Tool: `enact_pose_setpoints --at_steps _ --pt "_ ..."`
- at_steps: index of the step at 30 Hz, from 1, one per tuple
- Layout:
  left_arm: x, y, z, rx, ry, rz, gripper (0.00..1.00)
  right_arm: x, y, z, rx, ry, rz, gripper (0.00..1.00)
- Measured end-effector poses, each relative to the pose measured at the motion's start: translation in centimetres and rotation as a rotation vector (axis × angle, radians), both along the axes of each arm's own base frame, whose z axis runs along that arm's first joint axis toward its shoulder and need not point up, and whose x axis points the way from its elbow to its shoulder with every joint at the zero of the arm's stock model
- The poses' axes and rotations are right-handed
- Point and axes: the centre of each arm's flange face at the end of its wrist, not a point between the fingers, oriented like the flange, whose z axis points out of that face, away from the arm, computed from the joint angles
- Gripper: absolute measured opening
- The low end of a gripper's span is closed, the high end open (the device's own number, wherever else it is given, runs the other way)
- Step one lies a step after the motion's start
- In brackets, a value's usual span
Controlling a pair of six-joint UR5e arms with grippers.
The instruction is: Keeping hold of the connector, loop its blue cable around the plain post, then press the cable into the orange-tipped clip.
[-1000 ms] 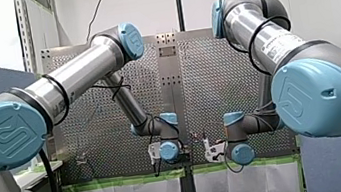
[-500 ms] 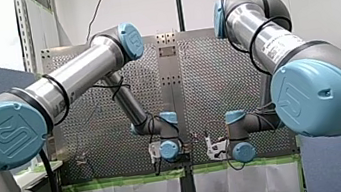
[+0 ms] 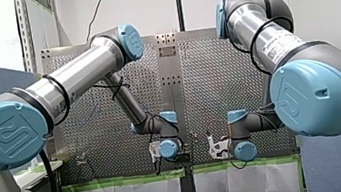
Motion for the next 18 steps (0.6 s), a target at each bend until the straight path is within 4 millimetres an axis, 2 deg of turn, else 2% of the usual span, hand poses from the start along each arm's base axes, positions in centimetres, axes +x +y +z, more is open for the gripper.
enact_pose_setpoints --at_steps 7,18 --pt "0.2 0.1 0.0 -0.002 0.003 -0.012 0.0 -0.2 -0.5 0.1 -0.005 -0.002 -0.007 0.0" --pt "2.1 -0.4 1.4 -0.012 0.009 -0.013 0.0 0.0 -2.7 0.9 -0.023 -0.012 -0.008 0.0"
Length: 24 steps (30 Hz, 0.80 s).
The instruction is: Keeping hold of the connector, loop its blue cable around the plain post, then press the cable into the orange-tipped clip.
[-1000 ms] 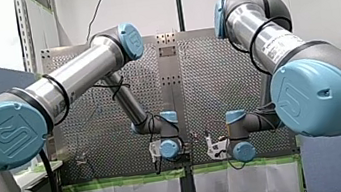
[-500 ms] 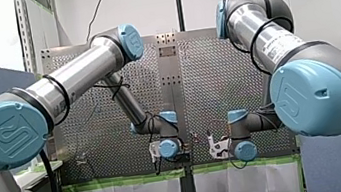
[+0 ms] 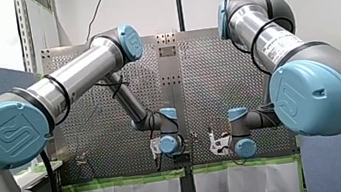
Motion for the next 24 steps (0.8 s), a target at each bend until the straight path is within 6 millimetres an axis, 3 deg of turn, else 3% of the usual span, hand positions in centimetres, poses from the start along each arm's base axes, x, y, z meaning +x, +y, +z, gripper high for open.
enact_pose_setpoints --at_steps 12,15,17,18,20,21,23,24 --pt "1.5 0.0 1.1 -0.008 0.007 0.011 0.0 0.3 -2.1 0.9 -0.009 0.009 0.002 0.0" --pt "1.5 0.0 1.1 -0.007 0.011 0.006 0.06 0.1 -2.3 0.9 -0.008 0.014 0.0 0.0" --pt "1.6 0.1 1.1 -0.008 0.013 0.005 0.27 -0.1 -2.4 0.8 -0.006 0.017 -0.005 0.0" --pt "1.7 0.2 1.1 -0.01 0.014 0.004 0.27 -0.2 -2.4 0.8 -0.006 0.017 -0.004 0.0" --pt "1.7 0.3 1.1 -0.009 0.019 0.0 0.51 -0.1 -2.3 0.8 -0.005 0.018 -0.002 0.0" --pt "1.6 0.3 1.0 -0.006 0.023 0.001 0.51 -0.1 -2.3 0.8 -0.004 0.019 -0.002 0.0" --pt "1.6 0.4 1.0 0.001 0.03 0.003 0.71 -0.1 -2.3 0.8 -0.003 0.02 -0.001 0.0" --pt "1.5 0.4 1.0 0.005 0.032 0.003 0.71 -0.1 -2.3 0.8 -0.002 0.021 -0.001 0.0"
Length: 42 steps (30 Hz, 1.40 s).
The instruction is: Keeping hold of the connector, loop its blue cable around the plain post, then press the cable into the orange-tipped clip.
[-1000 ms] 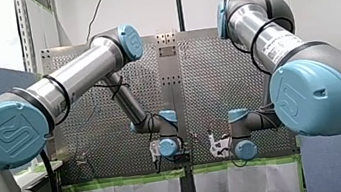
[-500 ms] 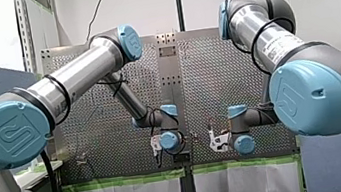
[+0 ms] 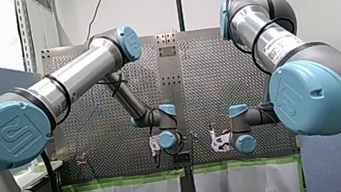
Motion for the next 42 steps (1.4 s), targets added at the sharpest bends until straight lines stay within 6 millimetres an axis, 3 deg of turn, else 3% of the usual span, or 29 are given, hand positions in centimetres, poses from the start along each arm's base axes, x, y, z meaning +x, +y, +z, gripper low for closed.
enact_pose_setpoints --at_steps 1,7,8,9,10,16,25,35,42 --pt "0.0 0.0 0.0 0.005 0.002 -0.002 0.75 0.0 0.0 0.0 0.001 0.001 0.0 0.0" --pt "-0.4 0.3 -0.3 0.055 0.026 -0.011 0.75 -0.1 0.0 -0.1 0.003 0.002 -0.001 0.0" --pt "-0.4 0.3 -0.3 0.062 0.03 -0.012 0.9 -0.1 0.0 -0.1 0.004 0.003 -0.001 0.0" --pt "-0.4 0.3 -0.3 0.067 0.032 -0.013 0.9 -0.1 0.0 -0.1 0.004 0.003 -0.001 0.0" --pt "-0.4 0.4 -0.4 0.071 0.034 -0.015 1.0 -0.1 0.0 -0.1 0.005 0.004 -0.001 0.0" --pt "-0.7 0.9 -0.7 0.104 0.054 -0.008 1.0 -0.2 0.2 -0.3 0.011 0.02 0.002 0.0" --pt "-2.3 3.1 -1.5 0.146 0.078 0.061 1.0 0.2 1.3 -1.0 0.04 0.072 0.027 0.0" --pt "-4.3 4.1 -1.4 0.126 0.048 0.052 1.0 0.1 3.8 -5.5 0.106 0.136 0.043 0.0" --pt "-7.1 4.8 -2.7 0.153 0.09 0.034 1.0 0.1 4.4 -6.5 0.12 0.146 0.042 0.0"
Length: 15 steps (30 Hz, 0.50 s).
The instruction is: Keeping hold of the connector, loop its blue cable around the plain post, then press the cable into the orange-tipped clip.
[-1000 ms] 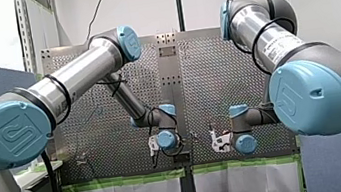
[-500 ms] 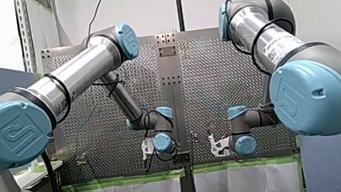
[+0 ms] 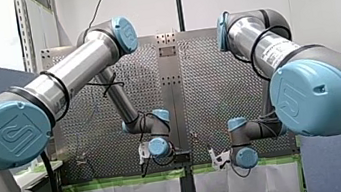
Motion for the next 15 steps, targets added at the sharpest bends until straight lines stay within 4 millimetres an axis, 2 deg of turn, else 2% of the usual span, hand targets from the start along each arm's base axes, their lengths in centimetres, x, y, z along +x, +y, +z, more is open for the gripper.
enact_pose_setpoints --at_steps 11,15 --pt "-4.3 1.3 -2.2 0.045 0.06 -0.022 1.0 0.1 0.1 0.0 0.001 0.001 0.002 0.0" --pt "-4.8 1.2 -1.6 0.043 0.052 -0.035 1.0 0.2 0.1 0.0 0.001 0.001 0.003 0.0"
